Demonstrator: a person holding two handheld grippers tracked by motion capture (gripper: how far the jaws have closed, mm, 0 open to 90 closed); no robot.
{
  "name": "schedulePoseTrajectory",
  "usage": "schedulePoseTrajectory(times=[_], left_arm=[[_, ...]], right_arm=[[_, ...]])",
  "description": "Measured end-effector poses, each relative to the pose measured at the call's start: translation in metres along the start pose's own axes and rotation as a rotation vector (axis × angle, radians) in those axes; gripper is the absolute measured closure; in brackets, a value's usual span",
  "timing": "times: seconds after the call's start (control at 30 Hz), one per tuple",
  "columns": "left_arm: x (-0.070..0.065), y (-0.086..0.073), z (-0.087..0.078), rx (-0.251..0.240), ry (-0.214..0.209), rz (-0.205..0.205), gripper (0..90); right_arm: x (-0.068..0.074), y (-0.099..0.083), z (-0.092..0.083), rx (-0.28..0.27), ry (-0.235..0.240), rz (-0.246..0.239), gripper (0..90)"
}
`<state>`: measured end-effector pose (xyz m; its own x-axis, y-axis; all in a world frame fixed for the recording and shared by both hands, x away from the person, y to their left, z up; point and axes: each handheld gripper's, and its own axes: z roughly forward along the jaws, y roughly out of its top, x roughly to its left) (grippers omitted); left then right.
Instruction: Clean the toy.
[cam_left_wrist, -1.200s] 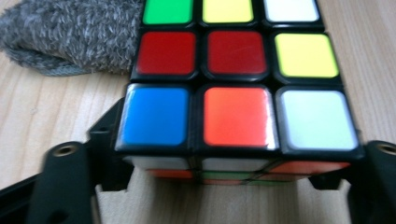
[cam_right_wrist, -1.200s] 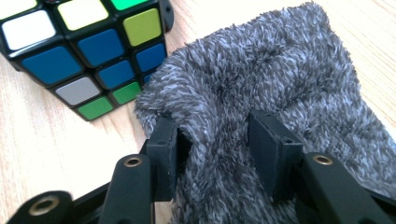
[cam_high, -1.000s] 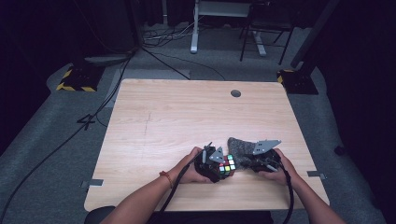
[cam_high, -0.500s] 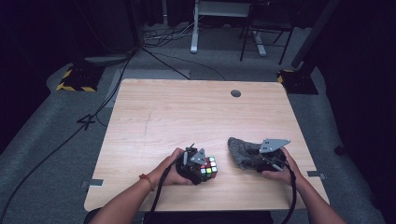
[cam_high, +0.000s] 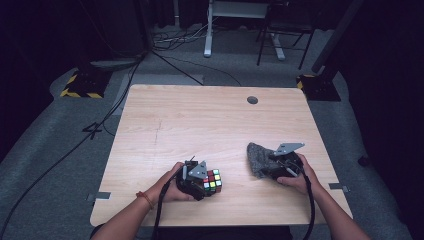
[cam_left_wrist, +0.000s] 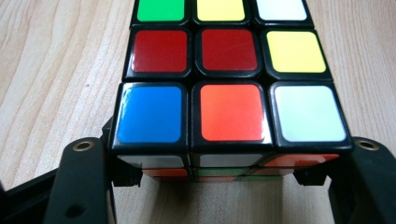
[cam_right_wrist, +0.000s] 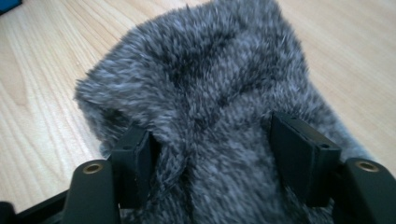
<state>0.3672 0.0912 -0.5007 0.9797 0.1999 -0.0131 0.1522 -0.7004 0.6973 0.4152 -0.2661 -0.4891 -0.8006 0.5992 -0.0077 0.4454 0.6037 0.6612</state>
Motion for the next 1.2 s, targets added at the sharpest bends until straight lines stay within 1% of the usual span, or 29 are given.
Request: schedulePoseTrajectory(times=[0.1,0.17,0.23,0.3,0.37,0.5,0.53,0.63,0.7,0.77,0.83,0.87,0.9,0.93,0.97,1.0,1.03,1.1,1.17,1.2], left_arm=[[-0.001,-0.002,0.0,-0.014,0.001,-0.004,33.6],[-0.001,-0.002,0.0,-0.014,0.002,-0.006,33.6],[-0.001,-0.002,0.0,-0.014,0.002,-0.007,33.7],[-0.001,-0.002,0.0,-0.014,0.006,-0.011,33.7],[-0.002,-0.002,0.0,-0.014,0.013,-0.018,33.7],[-0.004,-0.002,0.0,-0.014,0.032,-0.034,33.6],[-0.004,-0.001,0.001,-0.013,0.035,-0.037,33.6],[-0.004,-0.001,0.001,-0.014,0.034,-0.037,33.6],[-0.004,0.001,0.001,-0.001,0.033,-0.039,33.8],[-0.003,0.004,0.002,0.009,0.045,-0.046,33.9],[-0.003,0.008,0.003,0.019,0.046,-0.048,33.9],[-0.004,0.012,0.003,0.023,0.036,-0.04,33.9],[-0.004,0.015,0.003,0.031,0.041,-0.021,33.9],[-0.005,0.02,0.004,0.038,0.059,-0.004,33.9],[-0.005,0.025,0.003,0.041,0.068,-0.002,33.9],[-0.005,0.03,0.003,0.033,0.072,0.006,33.9],[-0.005,0.035,0.004,0.039,0.068,0.016,33.9],[-0.006,0.045,0.006,0.051,0.075,0.045,33.9],[-0.006,0.054,0.007,0.052,0.077,0.062,33.9],[-0.006,0.057,0.008,0.047,0.082,0.063,33.9]], right_arm=[[-0.001,0.0,0.0,0.002,0.004,0.001,38.7],[-0.001,-0.001,0.0,0.0,0.006,0.007,41.3],[0.0,-0.001,0.0,-0.001,0.002,0.01,48.1],[0.0,-0.001,-0.002,-0.003,0.006,0.009,59.6],[0.002,-0.001,-0.002,-0.008,0.012,-0.005,66.4],[0.008,0.0,-0.004,-0.009,-0.002,-0.047,72.7],[0.008,0.001,-0.005,-0.014,-0.005,-0.052,73.4],[0.009,0.001,-0.009,-0.039,0.027,-0.066,73.9],[0.013,0.003,-0.012,-0.058,0.047,-0.083,73.9],[0.018,0.007,-0.016,-0.079,0.062,-0.1,73.9],[0.023,0.013,-0.022,-0.113,0.075,-0.108,73.8],[0.026,0.016,-0.025,-0.131,0.08,-0.112,73.8],[0.029,0.02,-0.028,-0.147,0.091,-0.121,73.8],[0.033,0.025,-0.032,-0.163,0.101,-0.134,73.8],[0.037,0.029,-0.035,-0.178,0.108,-0.145,73.8],[0.041,0.034,-0.037,-0.188,0.118,-0.158,73.8],[0.046,0.039,-0.038,-0.196,0.126,-0.177,73.8],[0.058,0.049,-0.041,-0.203,0.127,-0.219,73.6],[0.068,0.057,-0.044,-0.218,0.138,-0.243,73.5],[0.072,0.062,-0.046,-0.219,0.148,-0.258,73.5]])
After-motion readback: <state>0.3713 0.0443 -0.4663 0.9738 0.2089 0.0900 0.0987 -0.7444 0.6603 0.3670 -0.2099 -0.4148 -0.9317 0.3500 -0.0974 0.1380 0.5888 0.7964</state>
